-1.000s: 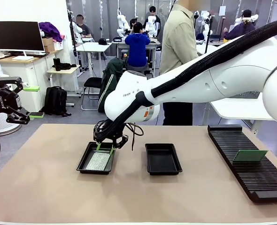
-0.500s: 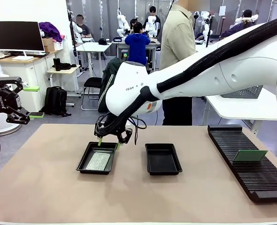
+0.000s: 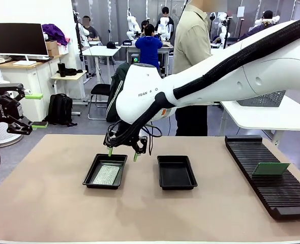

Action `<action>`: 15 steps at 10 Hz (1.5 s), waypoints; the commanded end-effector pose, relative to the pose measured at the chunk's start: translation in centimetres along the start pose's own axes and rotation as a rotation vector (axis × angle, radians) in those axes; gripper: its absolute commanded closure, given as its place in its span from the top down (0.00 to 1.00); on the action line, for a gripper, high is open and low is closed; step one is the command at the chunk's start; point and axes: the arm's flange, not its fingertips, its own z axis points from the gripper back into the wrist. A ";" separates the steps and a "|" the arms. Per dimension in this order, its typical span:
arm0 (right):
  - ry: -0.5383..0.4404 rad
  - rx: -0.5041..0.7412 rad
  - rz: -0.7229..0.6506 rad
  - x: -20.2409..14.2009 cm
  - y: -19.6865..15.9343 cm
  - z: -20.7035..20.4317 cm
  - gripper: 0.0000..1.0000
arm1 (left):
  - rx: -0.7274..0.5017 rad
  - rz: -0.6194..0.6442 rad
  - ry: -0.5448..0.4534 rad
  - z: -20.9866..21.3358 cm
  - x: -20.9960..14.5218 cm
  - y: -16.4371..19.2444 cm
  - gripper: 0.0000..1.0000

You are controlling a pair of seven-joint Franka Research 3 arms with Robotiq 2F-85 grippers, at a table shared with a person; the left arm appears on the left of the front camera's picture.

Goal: Inspect and transfer BCBs to ESD trays.
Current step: Pick up the Blank PCB from the PCB Rack and place it in the left ESD tray, then pick up the ESD tray and place it on the left side of the table.

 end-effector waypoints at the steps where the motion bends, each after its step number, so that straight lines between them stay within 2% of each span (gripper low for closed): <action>1: -0.050 -0.082 -0.040 0.3 -0.6 0.7 1.00 | -0.002 0.001 -0.001 0.1 -0.1 0.0 1.00; 2: 0.000 0.000 0.000 0.0 0.0 0.0 1.00 | -0.002 0.001 -0.001 0.1 -0.1 0.0 1.00; 15: 0.000 0.000 0.000 0.0 0.0 0.0 1.00 | -0.002 0.001 -0.001 0.1 -0.1 0.0 1.00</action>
